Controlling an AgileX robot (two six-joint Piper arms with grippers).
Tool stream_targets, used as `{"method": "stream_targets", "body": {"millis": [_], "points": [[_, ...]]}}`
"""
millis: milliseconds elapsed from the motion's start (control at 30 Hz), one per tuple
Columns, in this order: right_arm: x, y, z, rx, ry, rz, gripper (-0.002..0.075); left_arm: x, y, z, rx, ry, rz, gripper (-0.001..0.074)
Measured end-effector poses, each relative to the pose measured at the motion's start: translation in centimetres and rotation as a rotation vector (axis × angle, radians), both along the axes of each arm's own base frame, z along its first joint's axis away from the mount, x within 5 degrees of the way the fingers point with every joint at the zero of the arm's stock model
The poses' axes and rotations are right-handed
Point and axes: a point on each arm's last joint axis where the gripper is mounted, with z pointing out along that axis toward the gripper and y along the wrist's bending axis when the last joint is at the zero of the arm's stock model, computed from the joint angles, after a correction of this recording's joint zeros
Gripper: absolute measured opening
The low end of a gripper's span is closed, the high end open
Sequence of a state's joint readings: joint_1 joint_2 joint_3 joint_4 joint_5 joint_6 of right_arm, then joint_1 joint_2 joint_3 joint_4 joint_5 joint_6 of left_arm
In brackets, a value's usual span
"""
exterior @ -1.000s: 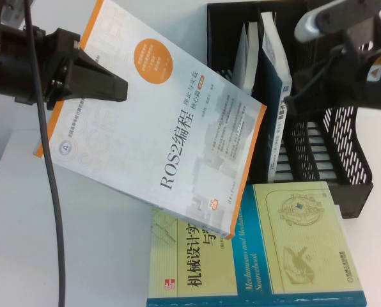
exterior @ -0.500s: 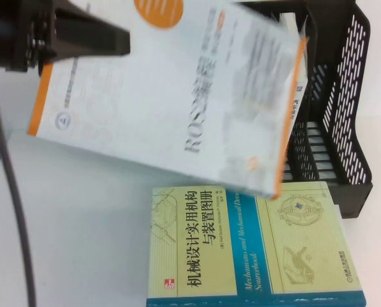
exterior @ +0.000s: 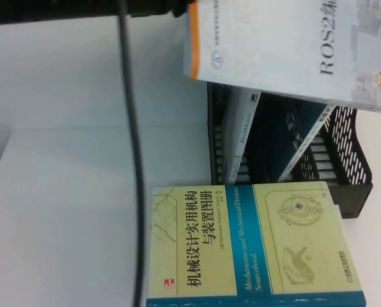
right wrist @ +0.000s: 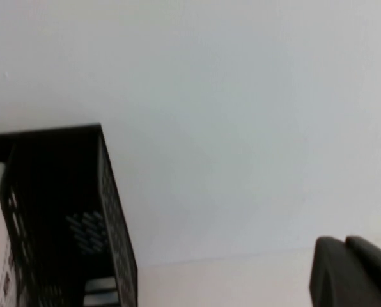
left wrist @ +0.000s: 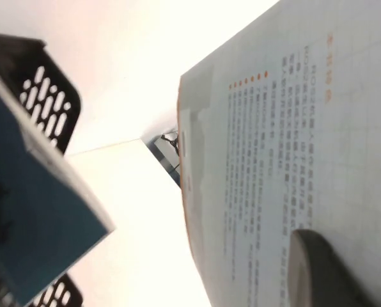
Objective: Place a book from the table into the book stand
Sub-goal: Place the book on the book shelf
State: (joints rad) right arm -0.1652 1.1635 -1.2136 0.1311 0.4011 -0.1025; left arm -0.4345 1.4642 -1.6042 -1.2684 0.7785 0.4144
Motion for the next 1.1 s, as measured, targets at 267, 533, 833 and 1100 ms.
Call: {"method": "stream_targets", "body": {"millis": [267, 533, 833, 1100], "points": [[-0.2, -0.6, -0.9, 0.066, 0.09, -0.029, 0.0009, 2.0, -6.8, 1.0, 0.029, -0.032, -0.078, 0.0108], [-1.0, -2.5, -0.6, 0.131, 0.067, -0.133, 0.0009, 6.1, -9.5, -1.4, 0.122, 0.063, -0.011, 0.0108], [-0.7, -2.5, -1.0, 0.173, 0.085, -0.132, 0.0009, 7.6, -9.6, -4.1, 0.328, 0.128, 0.059, 0.0108], [-0.7, -2.5, -1.2, 0.171, 0.102, -0.128, 0.0009, 6.5, -5.5, -0.6, 0.519, 0.049, 0.246, 0.0108]]}}
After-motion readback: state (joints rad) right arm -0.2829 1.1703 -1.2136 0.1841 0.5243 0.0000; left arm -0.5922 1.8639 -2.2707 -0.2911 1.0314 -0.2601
